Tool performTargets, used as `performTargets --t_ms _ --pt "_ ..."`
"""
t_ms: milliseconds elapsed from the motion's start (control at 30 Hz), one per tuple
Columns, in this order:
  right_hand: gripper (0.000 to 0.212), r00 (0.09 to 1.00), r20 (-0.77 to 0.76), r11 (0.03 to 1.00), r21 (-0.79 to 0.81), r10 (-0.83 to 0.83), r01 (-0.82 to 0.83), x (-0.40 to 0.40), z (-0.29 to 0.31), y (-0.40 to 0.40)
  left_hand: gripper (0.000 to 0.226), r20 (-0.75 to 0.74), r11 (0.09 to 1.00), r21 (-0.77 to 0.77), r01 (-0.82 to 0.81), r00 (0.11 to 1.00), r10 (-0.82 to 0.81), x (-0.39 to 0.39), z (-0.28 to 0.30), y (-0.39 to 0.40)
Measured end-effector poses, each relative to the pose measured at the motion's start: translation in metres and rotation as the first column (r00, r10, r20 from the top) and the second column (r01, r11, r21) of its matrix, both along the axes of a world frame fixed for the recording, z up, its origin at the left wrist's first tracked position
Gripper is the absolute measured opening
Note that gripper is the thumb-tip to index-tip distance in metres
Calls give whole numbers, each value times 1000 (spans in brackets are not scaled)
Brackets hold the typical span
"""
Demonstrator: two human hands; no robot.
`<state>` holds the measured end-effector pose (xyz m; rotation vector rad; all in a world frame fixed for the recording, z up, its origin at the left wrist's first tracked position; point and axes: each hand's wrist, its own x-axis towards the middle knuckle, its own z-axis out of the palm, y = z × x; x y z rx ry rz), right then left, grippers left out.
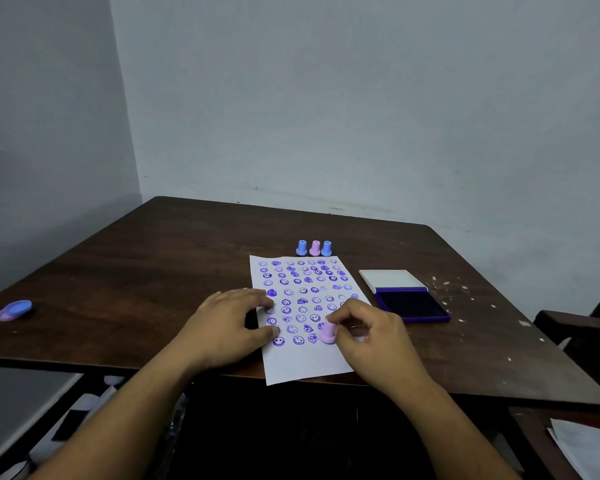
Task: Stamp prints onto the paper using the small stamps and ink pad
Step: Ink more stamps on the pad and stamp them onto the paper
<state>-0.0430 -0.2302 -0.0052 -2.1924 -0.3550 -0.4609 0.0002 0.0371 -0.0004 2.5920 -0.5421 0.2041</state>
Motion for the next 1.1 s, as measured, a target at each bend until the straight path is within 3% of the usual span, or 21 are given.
performTargets --t_ms 167,400,633,1100 --pt "23 998 -52 999 3 -36 36 4 -1 -4 58 3 1000 -3 -1 1000 1 0 0 0" --pt "13 993 -55 986 126 -107 113 31 34 -6 63 -7 1000 -4 -3 1000 3 -1 1 0" --pt "16 998 -35 993 95 -62 65 83 65 19 65 -8 1000 -21 -20 1000 20 -2 -2 3" --pt "19 999 0 974 -223 -44 43 176 65 58 62 -4 999 -30 -13 1000 13 -2 -5 1"
